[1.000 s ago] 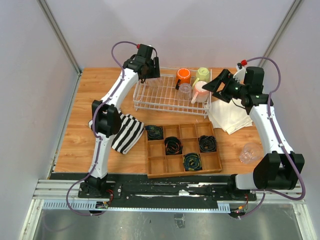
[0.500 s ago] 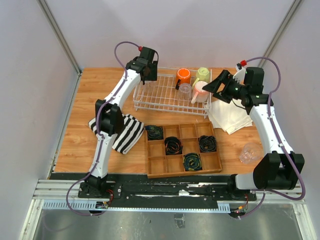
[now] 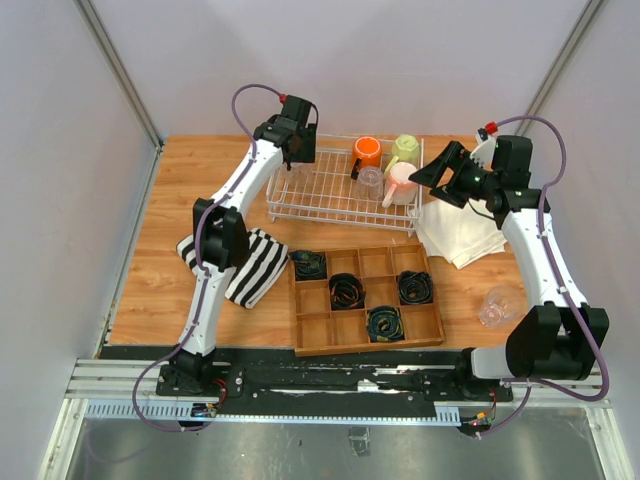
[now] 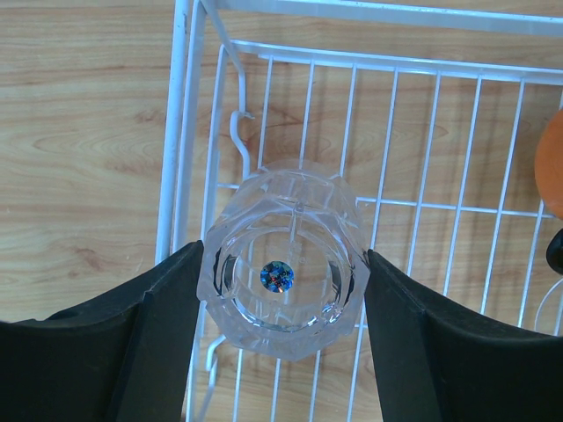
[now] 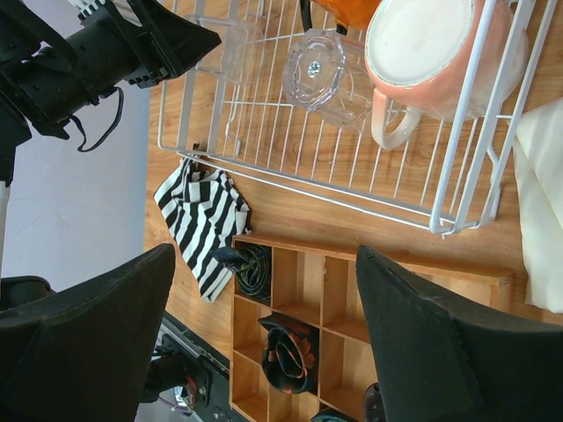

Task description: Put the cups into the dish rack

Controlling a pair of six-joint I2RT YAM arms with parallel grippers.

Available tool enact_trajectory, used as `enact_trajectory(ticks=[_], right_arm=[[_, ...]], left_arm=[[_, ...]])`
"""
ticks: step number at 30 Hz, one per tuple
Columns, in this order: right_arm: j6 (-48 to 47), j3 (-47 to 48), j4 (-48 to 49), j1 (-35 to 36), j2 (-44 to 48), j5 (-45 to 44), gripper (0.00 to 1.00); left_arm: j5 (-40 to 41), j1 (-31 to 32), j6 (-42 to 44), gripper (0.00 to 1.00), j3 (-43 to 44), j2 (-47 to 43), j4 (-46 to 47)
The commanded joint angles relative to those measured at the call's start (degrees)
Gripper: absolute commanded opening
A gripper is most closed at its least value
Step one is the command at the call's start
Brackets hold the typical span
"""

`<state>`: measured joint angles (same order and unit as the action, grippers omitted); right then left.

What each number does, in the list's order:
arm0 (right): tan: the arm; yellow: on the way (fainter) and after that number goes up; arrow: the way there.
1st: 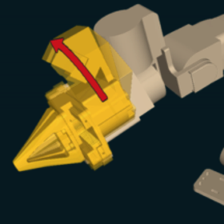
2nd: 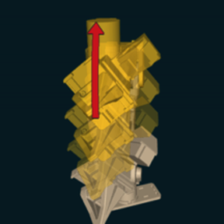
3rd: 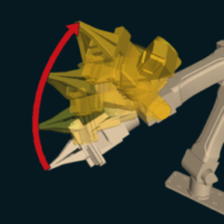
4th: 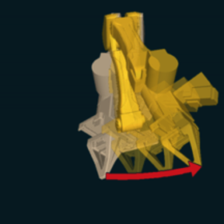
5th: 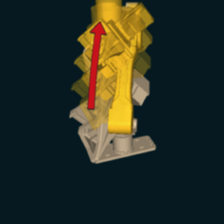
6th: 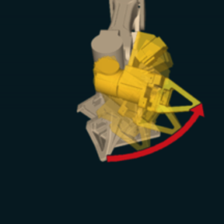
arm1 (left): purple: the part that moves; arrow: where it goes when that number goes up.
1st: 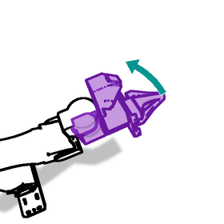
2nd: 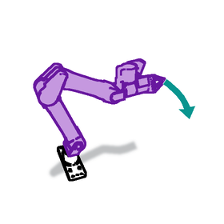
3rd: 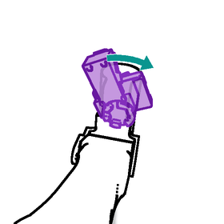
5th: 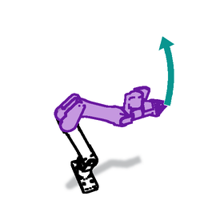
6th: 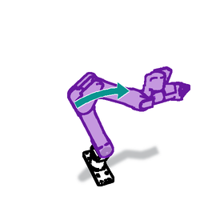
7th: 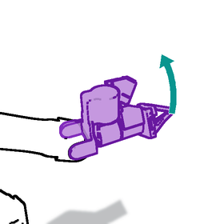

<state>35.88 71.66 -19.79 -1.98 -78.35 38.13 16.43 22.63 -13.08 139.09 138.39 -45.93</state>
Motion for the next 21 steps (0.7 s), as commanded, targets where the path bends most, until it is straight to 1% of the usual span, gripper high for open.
enact_trajectory(ticks=[1,5,7,10,11,13,18,21], right_arm=[[-1.01,0.39,-0.62,-0.75,-0.08,0.89,0.84],[-1.12,0.50,-0.67,-0.83,-0.23,0.95,0.84],[-1.23,0.51,-0.64,-0.83,-0.32,1.01,0.84],[-1.39,0.55,-0.78,-0.83,-0.23,0.92,0.84],[-1.40,0.55,-0.83,-0.83,-0.26,0.90,0.84],[-1.49,0.36,-0.85,-0.92,-0.23,0.90,0.84],[-1.45,0.16,-0.85,-0.92,-0.23,0.98,0.84],[-1.38,0.15,-0.84,-0.92,-0.52,1.20,0.84]], left_arm=[[1.06,-0.13,1.05,0.59,2.42,0.13,2.67],[0.98,-0.12,0.96,0.69,2.41,0.21,3.31],[0.79,-0.19,0.92,0.81,2.55,0.22,3.75],[0.15,-0.30,0.74,0.85,2.94,0.52,3.99],[0.10,-0.29,0.70,0.89,2.92,0.57,4.01],[-0.19,-0.29,0.64,0.90,3.03,0.65,3.96],[0.75,-0.31,-0.12,0.90,3.91,-1.18,3.60],[1.66,-0.45,-0.29,0.90,0.43,-5.45,4.93]])
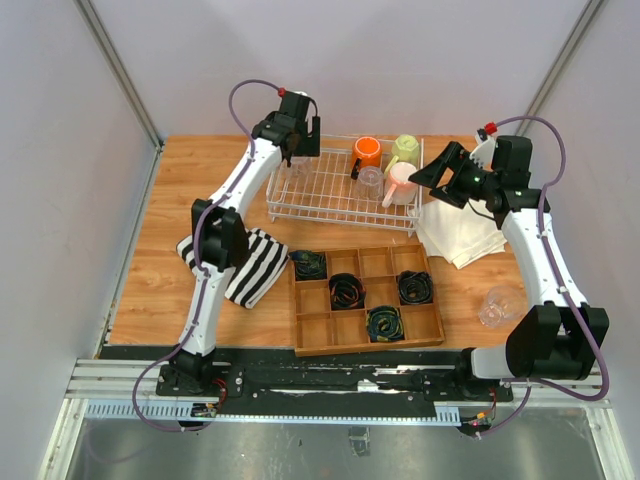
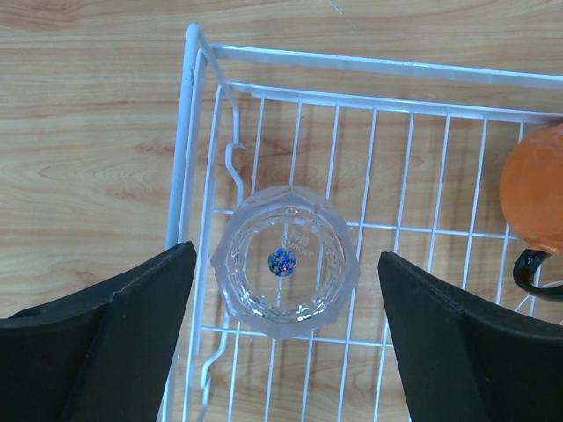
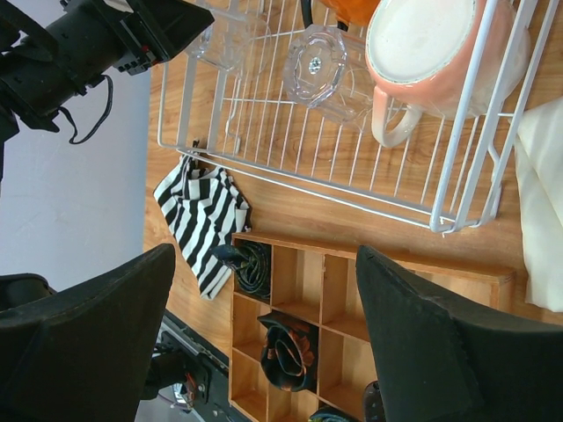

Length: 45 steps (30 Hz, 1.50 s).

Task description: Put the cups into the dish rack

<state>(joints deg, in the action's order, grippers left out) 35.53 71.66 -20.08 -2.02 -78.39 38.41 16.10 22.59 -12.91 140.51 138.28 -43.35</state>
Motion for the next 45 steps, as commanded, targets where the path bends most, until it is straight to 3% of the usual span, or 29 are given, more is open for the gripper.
enact_trajectory(ticks=[1,5,7,10,15,17,20,45], right_arm=[[-1.06,0.15,-0.58,-0.88,-0.59,1.03,0.84],[-1.08,0.04,-0.31,-0.88,-0.71,1.35,0.84],[-1.07,-0.17,-0.17,-0.88,-0.40,1.40,0.84],[-0.47,-1.11,0.72,-0.88,0.25,1.48,0.84],[0.24,-2.30,1.46,-0.88,1.67,1.45,0.84],[0.24,-2.61,1.45,-0.90,2.10,1.46,0.84],[0.30,-2.79,1.49,-0.88,2.44,1.49,0.84],[-1.10,-1.80,0.08,-3.68,0.90,2.06,0.84]], left_arm=[[1.83,-0.38,-0.69,0.91,-3.39,-7.15,3.13],[-0.90,-0.39,-2.77,0.97,-11.44,-13.39,3.66],[-2.37,-0.29,-3.30,0.96,-12.68,-14.19,1.16],[-2.91,-0.21,-4.52,0.86,-14.92,-14.67,-2.97],[-6.16,-0.15,-6.79,0.72,-21.20,-16.54,-1.41],[-7.03,-0.16,-7.15,0.62,-20.07,-15.50,-2.02],[-7.16,-0.16,-7.11,0.58,-16.38,-12.66,-3.01],[-7.28,-1.79,-7.50,0.58,-1.84,0.81,0.22]])
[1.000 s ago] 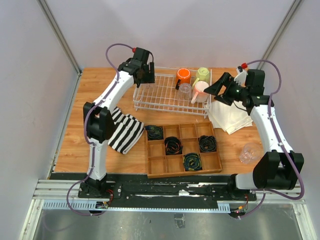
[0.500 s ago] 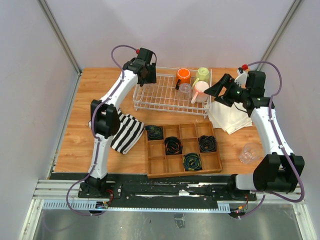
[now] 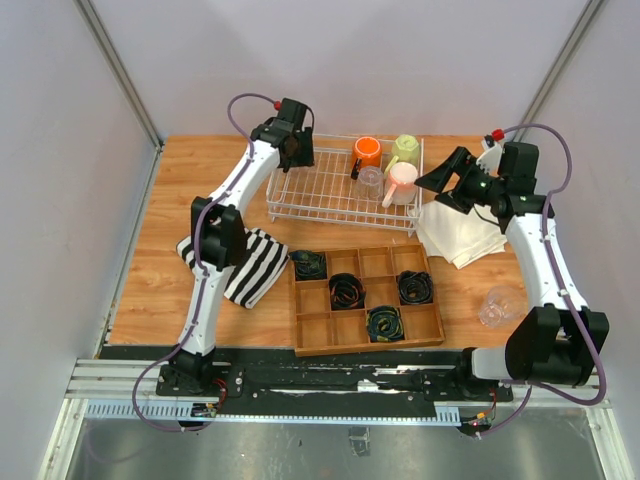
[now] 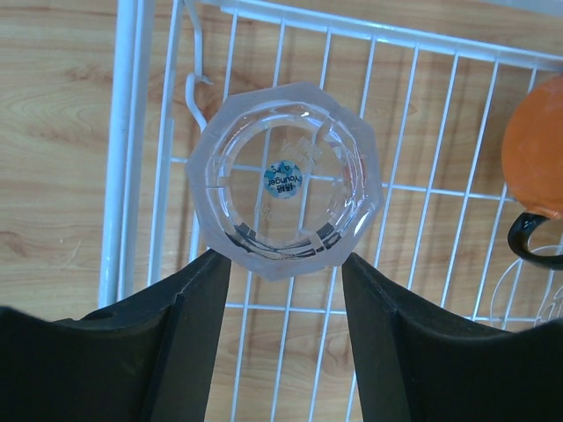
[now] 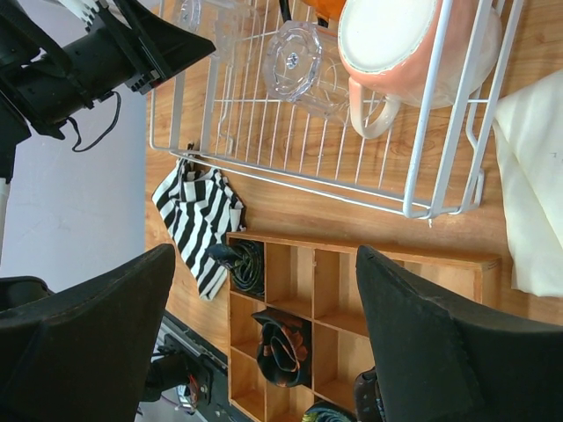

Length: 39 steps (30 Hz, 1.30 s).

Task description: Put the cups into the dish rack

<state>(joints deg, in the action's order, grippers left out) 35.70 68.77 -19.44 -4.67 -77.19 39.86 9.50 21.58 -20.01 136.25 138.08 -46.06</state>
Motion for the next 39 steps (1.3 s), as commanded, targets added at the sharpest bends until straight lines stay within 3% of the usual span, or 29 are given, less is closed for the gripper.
enact_trajectory(ticks=[1,12,21,30,34,39], right_arm=[[-1.34,1.25,-0.75,-1.12,-0.33,0.58,0.84],[-3.55,2.94,-5.92,-1.22,-0.42,-3.35,0.84],[-11.96,6.15,-27.48,-1.13,3.90,-27.94,0.88],[-8.79,-3.90,-36.00,-1.13,17.35,-49.06,0.88],[-1.48,-6.66,-42.43,-1.14,23.12,-61.57,0.88],[2.72,-8.29,-46.67,-1.22,25.36,-61.28,0.85]], left_arm=[[-0.78,-0.97,-0.52,0.58,2.56,1.23,3.19],[-5.30,-1.35,-0.85,0.64,2.05,1.33,7.22],[-9.14,-0.87,-2.44,0.73,-8.77,-9.62,11.58],[-10.66,-0.39,-1.93,0.74,-22.63,-23.18,13.23],[-13.99,1.97,-4.12,0.74,-30.09,-29.02,16.32],[-16.62,5.81,-5.09,0.74,-32.97,-30.87,15.73]])
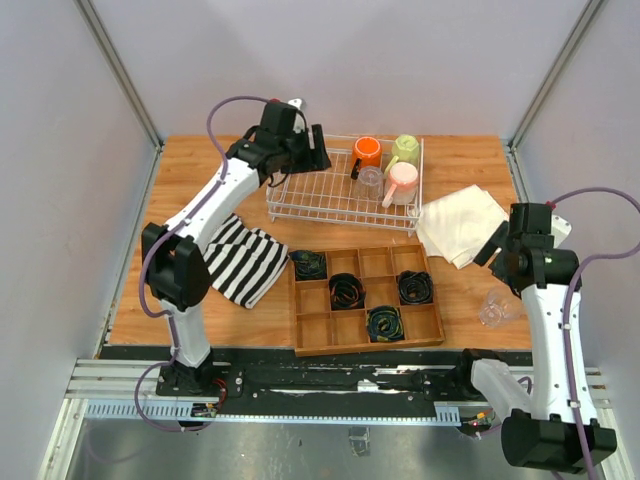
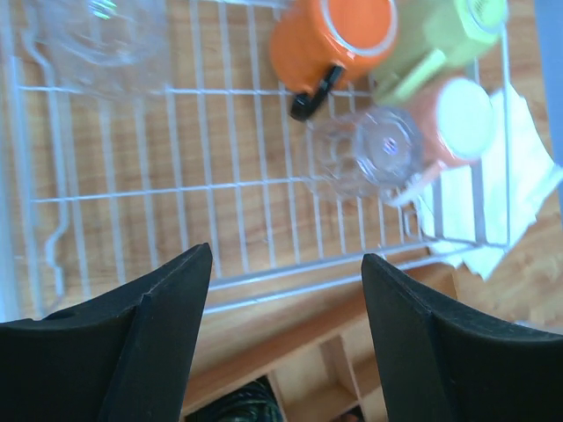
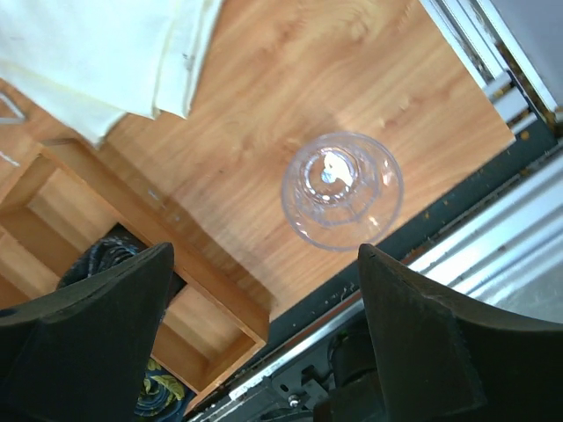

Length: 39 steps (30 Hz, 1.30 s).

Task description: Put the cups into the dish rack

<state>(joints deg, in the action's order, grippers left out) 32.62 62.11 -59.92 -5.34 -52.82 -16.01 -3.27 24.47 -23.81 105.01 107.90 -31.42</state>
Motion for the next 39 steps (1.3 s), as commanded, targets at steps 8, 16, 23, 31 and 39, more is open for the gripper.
enact_trajectory(ticks=[8,16,23,31,39], right_arm=[[8.78,-6.23,-5.41,-0.50,2.50,-3.78,0.80],[5.79,-11.92,-0.79,-0.47,0.04,-6.03,0.82],[3.03,-13.67,4.34,-0.54,-4.34,-6.84,0.83],[0.44,-13.59,7.81,-0.54,-8.98,-7.01,0.81],[0.22,-14.67,11.52,-0.69,-12.78,-4.14,0.67]], left_arm=[[-5.20,5.50,-1.84,0.74,-5.06,-3.23,0.62],[-4.62,7.60,-2.66,0.73,-2.32,-2.33,-0.48],[-2.88,7.79,-3.17,0.73,-5.26,-5.81,0.69],[-0.33,7.79,-3.52,0.74,-14.76,-12.99,4.33],[1.82,7.79,-2.60,0.74,-15.09,-14.42,3.35]])
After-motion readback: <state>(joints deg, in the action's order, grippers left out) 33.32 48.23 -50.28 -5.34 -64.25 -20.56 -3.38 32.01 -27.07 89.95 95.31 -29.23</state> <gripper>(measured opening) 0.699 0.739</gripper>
